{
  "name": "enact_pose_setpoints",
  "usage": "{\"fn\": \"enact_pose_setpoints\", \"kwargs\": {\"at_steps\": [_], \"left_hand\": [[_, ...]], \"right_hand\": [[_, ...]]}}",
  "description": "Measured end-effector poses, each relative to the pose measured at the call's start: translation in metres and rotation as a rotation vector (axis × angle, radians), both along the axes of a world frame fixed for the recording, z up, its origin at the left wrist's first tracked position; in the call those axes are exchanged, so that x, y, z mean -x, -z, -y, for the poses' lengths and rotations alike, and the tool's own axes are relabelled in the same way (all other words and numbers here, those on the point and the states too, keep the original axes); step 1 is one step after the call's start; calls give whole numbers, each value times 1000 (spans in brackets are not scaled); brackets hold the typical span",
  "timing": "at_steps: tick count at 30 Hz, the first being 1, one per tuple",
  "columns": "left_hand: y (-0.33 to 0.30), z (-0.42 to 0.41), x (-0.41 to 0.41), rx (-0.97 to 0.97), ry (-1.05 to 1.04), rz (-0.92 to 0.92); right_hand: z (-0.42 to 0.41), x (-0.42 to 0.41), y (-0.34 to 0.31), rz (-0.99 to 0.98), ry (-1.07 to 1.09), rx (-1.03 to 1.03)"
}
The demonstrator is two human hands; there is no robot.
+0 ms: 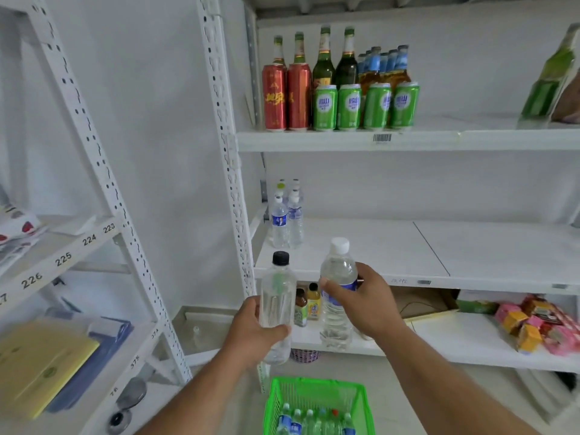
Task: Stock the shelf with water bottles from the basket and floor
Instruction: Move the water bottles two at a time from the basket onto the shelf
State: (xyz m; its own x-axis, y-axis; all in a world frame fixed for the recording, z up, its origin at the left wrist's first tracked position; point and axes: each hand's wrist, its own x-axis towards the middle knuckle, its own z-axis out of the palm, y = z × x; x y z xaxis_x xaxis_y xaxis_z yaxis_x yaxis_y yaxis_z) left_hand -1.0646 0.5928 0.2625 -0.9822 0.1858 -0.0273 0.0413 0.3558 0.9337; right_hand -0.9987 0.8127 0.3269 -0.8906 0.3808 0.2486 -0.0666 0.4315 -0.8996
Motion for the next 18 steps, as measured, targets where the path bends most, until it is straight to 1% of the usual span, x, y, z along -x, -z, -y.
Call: {"fn": "enact_pose_setpoints", "kwargs": {"at_steps": [10,18], "left_hand": [[-15,-47,25,9,-53,-42],[-4,-62,108,-27,-53,-29]], "right_hand": [[-39,39,-19,-4,-10,-36],[-53,114,-17,25,-23,-74]]}}
